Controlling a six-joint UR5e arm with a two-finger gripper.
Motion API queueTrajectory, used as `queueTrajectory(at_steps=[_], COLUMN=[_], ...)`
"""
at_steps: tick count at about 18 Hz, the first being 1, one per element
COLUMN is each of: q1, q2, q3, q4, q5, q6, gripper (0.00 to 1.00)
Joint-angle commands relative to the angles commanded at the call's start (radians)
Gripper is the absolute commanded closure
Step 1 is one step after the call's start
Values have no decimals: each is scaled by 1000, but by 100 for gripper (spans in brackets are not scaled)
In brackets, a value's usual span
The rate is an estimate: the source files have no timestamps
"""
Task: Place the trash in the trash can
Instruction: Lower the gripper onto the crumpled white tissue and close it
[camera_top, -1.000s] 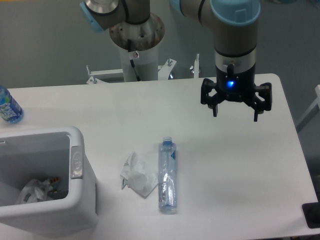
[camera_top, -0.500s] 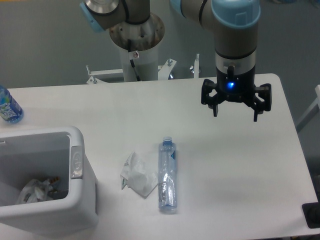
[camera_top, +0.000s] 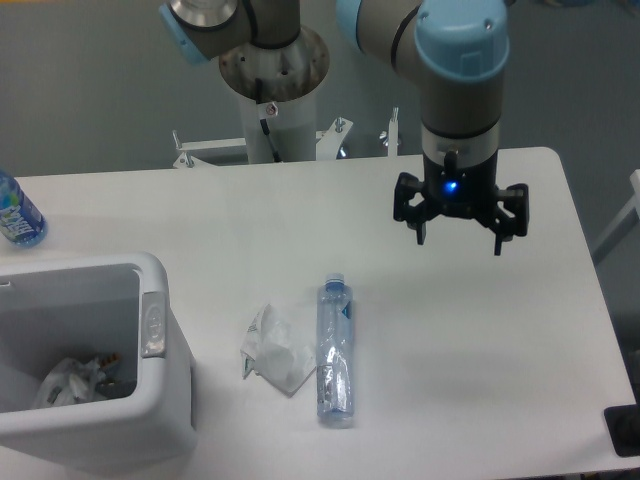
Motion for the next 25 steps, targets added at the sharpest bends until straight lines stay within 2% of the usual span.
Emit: queueTrajectory(at_steps=[3,8,12,14,18,22,25], q1=[-49,-112,-123,-134,-170,-210,-232], q2=[-20,-78,-118,-144,-201,-248,-273], q3=[-14,-14,-17,-20,-19,-20,-22], q4=[14,12,12,12,15,72,81], q5=[-5,-54,-217,-259,-258,-253,-230], q6=[-85,-131,-163,-193,-220,-266,-293], gripper=[0,0,0,0,0,0,0])
